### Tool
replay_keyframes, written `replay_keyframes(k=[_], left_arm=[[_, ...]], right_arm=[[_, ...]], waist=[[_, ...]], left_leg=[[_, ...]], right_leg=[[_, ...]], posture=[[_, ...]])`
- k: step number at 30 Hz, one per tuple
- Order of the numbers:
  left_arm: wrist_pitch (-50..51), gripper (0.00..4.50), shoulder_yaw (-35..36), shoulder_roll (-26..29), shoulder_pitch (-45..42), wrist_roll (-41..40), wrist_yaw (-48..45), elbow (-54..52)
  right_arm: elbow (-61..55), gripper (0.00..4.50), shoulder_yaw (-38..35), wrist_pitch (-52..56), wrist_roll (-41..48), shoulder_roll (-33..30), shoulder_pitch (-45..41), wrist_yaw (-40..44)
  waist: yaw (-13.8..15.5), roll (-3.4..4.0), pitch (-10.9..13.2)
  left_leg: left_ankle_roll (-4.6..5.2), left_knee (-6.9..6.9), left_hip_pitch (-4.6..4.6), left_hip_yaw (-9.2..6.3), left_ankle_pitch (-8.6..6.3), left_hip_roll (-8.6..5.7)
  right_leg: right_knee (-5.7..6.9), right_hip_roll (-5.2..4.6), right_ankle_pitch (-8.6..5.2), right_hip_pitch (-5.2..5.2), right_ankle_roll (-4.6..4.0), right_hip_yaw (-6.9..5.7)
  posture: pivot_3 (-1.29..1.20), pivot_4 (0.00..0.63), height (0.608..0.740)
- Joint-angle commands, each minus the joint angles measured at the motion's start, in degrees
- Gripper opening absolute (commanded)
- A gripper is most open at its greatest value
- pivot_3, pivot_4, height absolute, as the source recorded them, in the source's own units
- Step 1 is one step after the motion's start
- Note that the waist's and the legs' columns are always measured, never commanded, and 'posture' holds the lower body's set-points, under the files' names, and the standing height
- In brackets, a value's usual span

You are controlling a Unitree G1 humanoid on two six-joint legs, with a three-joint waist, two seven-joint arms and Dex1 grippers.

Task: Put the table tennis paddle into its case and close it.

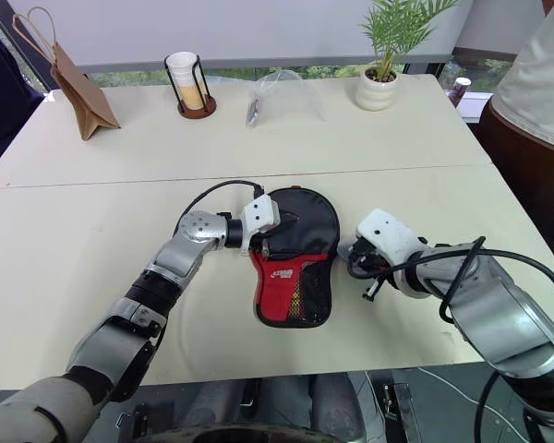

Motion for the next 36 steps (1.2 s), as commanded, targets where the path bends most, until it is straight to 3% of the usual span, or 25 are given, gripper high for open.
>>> replay_keyframes(k=[1, 21, 36], left_arm=[[1.8, 4.19, -1.7, 1.6, 1.7, 2.8, 0.4, 3.0], [1.9, 4.19, -1.9, 2.0, 1.2, 3.0, 1.2, 3.7], [1.8, 4.19, -2.1, 2.1, 0.9, 2.8, 1.4, 4.2]], right_arm=[[-3.0, 0.03, -1.1, -2.6, 4.2, -2.3, 2.0, 3.7], [-4.7, 0.03, -9.1, -26.1, 6.5, -17.0, 18.4, 15.3], [-4.6, 0.03, -17.2, -40.6, 1.3, -21.0, 31.9, 22.2]], waist=[[0.0, -0.02, 0.0], [0.2, -0.02, 0.0], [0.2, -0.05, 0.0]], left_leg=[[0.00, 0.00, 0.00, 0.00, 0.00, 0.00], [0.13, -0.04, -0.05, 0.02, -0.16, 0.04], [0.05, -0.04, -0.05, 0.03, -0.20, 0.04]], right_leg=[[-0.01, -0.01, -0.01, 0.00, -0.02, 0.00], [-0.73, -0.09, 0.05, 0.29, 0.09, -0.06], [-0.79, -0.13, 0.06, 0.34, 0.10, -0.05]], posture=[[0.00, 0.150, 0.740], [0.00, 0.150, 0.740], [0.00, 0.150, 0.740]])
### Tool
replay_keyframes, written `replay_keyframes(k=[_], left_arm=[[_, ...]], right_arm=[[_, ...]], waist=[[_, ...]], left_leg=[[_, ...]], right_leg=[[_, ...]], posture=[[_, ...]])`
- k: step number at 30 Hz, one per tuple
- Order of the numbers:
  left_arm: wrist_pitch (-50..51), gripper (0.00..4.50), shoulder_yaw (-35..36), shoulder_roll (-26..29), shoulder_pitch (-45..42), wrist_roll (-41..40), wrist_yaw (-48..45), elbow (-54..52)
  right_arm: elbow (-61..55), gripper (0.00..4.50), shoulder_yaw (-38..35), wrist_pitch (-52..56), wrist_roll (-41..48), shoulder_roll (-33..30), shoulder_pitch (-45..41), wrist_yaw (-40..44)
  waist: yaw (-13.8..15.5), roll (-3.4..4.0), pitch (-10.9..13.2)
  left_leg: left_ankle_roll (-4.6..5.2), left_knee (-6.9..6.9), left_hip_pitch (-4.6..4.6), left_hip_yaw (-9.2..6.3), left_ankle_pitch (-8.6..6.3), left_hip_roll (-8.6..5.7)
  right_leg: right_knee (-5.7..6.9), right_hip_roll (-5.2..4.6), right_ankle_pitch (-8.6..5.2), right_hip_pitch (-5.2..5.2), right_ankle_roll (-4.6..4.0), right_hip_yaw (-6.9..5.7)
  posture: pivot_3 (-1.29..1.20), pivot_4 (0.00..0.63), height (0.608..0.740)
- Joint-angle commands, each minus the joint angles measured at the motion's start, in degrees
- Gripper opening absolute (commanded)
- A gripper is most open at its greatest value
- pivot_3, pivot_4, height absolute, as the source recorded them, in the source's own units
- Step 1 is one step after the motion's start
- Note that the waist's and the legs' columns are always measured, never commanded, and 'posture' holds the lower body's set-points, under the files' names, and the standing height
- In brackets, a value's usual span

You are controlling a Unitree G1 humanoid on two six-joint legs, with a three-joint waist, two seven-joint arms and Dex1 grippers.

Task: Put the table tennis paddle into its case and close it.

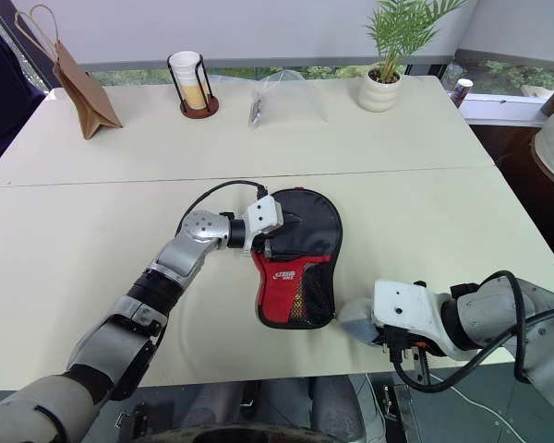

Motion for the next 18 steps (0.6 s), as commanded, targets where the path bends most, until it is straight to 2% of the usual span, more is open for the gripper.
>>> replay_keyframes(k=[1, 8, 9, 10, 17, 18], left_arm=[[1.8, 4.19, -1.1, 2.0, 1.5, 3.1, 1.0, 4.0], [0.5, 4.19, -1.0, 2.0, 1.3, 2.8, 0.4, 4.1], [-0.1, 4.19, -0.9, 2.0, 1.3, 2.6, 0.2, 4.0], [-0.6, 4.19, -0.5, 1.9, 1.2, 2.1, 0.0, 3.7], [-1.6, 4.19, 2.1, 1.8, 0.5, -2.0, -2.3, 0.7], [-1.1, 4.19, 2.4, 2.0, 0.3, -2.6, -2.7, 0.1]], right_arm=[[-1.6, 0.03, -1.1, -2.5, -1.7, -1.3, 2.1, 2.6], [-0.9, 0.03, -2.1, -1.3, -0.4, 0.1, 0.4, 1.9], [-0.7, 0.70, -2.1, -1.0, -0.2, 0.4, -0.1, 1.6], [-0.2, 0.99, -2.1, 0.1, 0.8, 1.0, -1.5, 1.1], [3.0, 4.47, -5.2, 4.5, 5.8, 2.2, -8.6, 1.5], [3.9, 4.47, -6.4, 4.9, 6.4, 1.9, -9.6, 2.0]], waist=[[0.0, 0.00, 0.0], [0.1, -0.01, 0.0], [0.0, -0.01, 0.0], [0.0, -0.02, 0.0], [0.0, -0.06, 0.0], [-0.1, -0.06, 0.0]], left_leg=[[0.00, 0.00, 0.00, 0.00, 0.00, 0.00], [0.00, 0.00, 0.00, 0.00, -0.01, 0.00], [-0.01, 0.00, 0.00, 0.00, -0.01, 0.00], [0.00, 0.00, 0.00, 0.00, -0.01, 0.00], [-0.01, 0.00, -0.03, 0.00, -0.01, 0.02], [0.04, 0.00, -0.09, 0.01, 0.02, 0.02]], right_leg=[[-0.01, 0.00, 0.00, 0.01, 0.00, 0.00], [-0.04, -0.03, 0.01, 0.04, 0.01, 0.00], [-0.04, -0.03, 0.00, 0.04, 0.00, 0.01], [-0.04, -0.03, 0.00, 0.04, 0.00, 0.01], [-0.04, -0.04, 0.04, -0.03, -0.03, 0.03], [-0.04, -0.03, 0.05, -0.08, -0.05, 0.03]], posture=[[0.00, 0.150, 0.740], [0.00, 0.150, 0.740], [0.00, 0.150, 0.740], [0.00, 0.150, 0.740], [0.00, 0.150, 0.740], [0.00, 0.150, 0.740]])
